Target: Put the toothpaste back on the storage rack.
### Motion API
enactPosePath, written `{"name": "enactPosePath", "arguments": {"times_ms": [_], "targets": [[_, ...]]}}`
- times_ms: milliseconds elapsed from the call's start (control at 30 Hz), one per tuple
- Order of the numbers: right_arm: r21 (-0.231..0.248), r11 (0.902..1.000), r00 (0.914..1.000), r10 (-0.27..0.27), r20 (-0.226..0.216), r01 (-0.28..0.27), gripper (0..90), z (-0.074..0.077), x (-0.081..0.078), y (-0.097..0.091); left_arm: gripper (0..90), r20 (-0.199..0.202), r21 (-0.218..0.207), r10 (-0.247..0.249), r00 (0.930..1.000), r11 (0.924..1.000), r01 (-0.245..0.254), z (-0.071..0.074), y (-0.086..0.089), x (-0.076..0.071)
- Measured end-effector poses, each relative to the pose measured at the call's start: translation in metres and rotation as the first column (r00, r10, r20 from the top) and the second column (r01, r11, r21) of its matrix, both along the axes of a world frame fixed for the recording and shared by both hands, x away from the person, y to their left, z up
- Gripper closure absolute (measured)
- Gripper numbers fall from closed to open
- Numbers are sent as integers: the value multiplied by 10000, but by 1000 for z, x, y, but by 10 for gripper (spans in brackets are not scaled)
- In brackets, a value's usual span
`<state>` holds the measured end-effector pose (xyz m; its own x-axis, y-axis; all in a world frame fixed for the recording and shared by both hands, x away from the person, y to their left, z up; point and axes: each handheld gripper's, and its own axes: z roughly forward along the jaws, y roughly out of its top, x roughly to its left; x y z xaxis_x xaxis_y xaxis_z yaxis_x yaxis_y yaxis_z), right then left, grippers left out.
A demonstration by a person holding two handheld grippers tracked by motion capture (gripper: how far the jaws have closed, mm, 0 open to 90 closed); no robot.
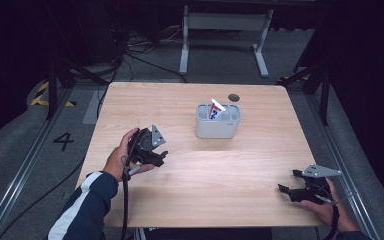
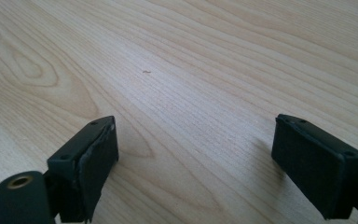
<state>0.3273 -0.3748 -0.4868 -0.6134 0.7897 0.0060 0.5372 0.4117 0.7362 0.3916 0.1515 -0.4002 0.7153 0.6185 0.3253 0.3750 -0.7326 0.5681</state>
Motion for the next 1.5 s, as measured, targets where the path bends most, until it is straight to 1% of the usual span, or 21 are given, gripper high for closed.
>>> {"name": "enactPosePath", "arguments": {"times_ms": [100, 133, 300, 433, 500, 533, 567, 633, 700, 900, 1033, 1067, 1133, 1167, 1200, 1267, 1300, 1400, 1433, 1467, 1500], "targets": [[1, 10000, 10000, -1, -3, 1, 146, 0, 0, 0, 217, -55, 75, 97, 9999, 9999, -97, -3, 7, -3], [-1, 10000, 10000, -1, -1, 1, 146, 0, 0, 0, 216, -45, 7, 127, 9999, 9999, -127, -5, 9, -4], [-7, 10000, 10000, -11, -4, 11, 146, 0, 0, 0, 217, -227, 161, 236, 9995, 9996, -232, -11, 21, -10], [-9, 10000, 10000, -15, -5, 15, 146, 0, 0, 0, 219, -429, 68, 353, 9985, 9994, -351, -15, 30, -16], [-8, 10000, 10000, -15, -4, 15, 146, 0, 0, 0, 220, -420, 95, 399, 9983, 9992, -395, -17, 33, -18], [10, 10000, 10000, -26, -8, 26, 146, 0, 0, 0, 220, -445, 9, 401, 9982, 9992, -401, -19, 36, -20], [-9, 10000, 10000, -17, -4, 17, 146, 0, 0, 0, 224, -534, 105, 464, 9975, 9989, -459, -20, 38, -21], [-8, 10000, 10000, -21, -2, 21, 146, 0, 0, 0, 231, -482, 66, 535, 9974, 9986, -532, -25, 43, -24], [26, 10000, 10000, -46, -13, 46, 146, 0, 0, 0, 232, -581, 174, 578, 9966, 9982, -569, -27, 48, -26], [19, 10000, 10000, -47, -14, 47, 146, 0, 0, 0, 233, -780, 14, 685, 9946, 9976, -686, -35, 65, -36], [1, 10000, 10000, -53, -9, 53, 146, 0, 0, 0, 230, -827, -521, 646, 9945, 9963, -690, -41, 79, -45], [1, 10000, 10000, -53, -9, 53, 146, 0, 0, 0, 230, -827, -521, 646, 9945, 9963, -690, -41, 79, -45], [17, 10000, 10000, -69, -15, 69, 146, 0, 0, 1, 230, -1024, -650, 736, 9920, 9946, -805, -45, 87, -50], [13, 10000, 10000, -74, -14, 74, 145, 0, 0, 1, 229, -1014, -795, 759, 9919, 9933, -841, -49, 90, -52], [-18, 10000, 10000, -65, -4, 65, 145, 0, 0, 1, 228, -1164, -801, 739, 9904, 9933, -836, -50, 93, -53], [-19, 10000, 10000, -75, -6, 75, 145, 0, 0, 1, 229, -1144, -950, 768, 9905, 9916, -879, -54, 98, -56], [-20, 10000, 10000, -76, -5, 76, 145, 0, 0, 1, 229, -1319, -963, 765, 9883, 9913, -896, -56, 101, -57], [-18, 10000, 10000, -85, -6, 85, 145, 0, 0, 1, 227, -1417, -1392, 876, 9860, 9844, -1075, -62, 110, -60], [-28, 10000, 10000, -85, -1, 85, 145, 0, 0, 1, 227, -1561, -1636, 914, 9835, 9796, -1170, -65, 113, -61], [-16, 10000, 10000, -89, -8, 89, 145, 0, 0, 1, 227, -1552, -1805, 879, 9840, 9767, -1157, -67, 116, -62], [-16, 10000, 10000, -90, -6, 90, 145, 0, 0, 1, 227, -1735, -1986, 923, 9805, 9719, -1266, -70, 119, -63]]}}
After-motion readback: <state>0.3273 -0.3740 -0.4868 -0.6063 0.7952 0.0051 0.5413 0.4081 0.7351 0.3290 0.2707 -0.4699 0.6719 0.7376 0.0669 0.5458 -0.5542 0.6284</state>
